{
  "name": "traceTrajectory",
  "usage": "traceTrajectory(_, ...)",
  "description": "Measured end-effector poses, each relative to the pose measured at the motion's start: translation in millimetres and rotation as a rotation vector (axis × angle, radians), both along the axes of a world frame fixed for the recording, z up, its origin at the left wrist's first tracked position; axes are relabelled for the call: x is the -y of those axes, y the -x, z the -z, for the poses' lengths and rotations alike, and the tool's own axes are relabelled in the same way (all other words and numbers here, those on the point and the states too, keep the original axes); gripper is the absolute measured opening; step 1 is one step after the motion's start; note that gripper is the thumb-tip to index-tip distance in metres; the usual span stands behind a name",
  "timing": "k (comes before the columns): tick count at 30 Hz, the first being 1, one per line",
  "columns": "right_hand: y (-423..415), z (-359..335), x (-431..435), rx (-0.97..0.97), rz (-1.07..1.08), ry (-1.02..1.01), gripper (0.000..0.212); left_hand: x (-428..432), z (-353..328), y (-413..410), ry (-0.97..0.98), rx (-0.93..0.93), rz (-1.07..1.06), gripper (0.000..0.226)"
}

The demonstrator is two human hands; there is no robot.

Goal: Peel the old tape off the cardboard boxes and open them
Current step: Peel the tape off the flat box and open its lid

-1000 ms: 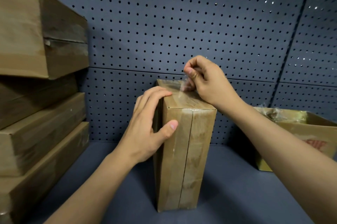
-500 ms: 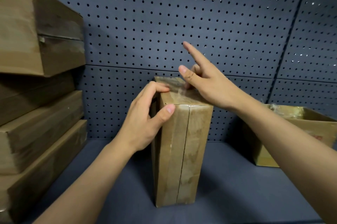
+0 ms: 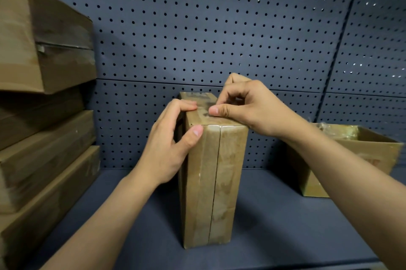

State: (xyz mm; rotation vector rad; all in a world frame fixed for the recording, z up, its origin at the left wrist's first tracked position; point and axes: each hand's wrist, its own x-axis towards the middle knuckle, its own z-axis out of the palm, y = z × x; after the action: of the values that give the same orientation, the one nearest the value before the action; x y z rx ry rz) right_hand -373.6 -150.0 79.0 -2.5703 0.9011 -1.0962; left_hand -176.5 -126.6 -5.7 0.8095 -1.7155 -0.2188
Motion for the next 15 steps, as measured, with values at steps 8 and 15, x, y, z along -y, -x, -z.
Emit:
traceTrajectory(8,0,7,-16,0.057,0.113,0.332,0.020,2,0,3,0.003,-0.027,-0.017,0.061)
traceTrajectory(15,-6,23,-24,0.241,0.140,0.470,0.016,2,0,2,0.000,-0.026,-0.025,0.059)
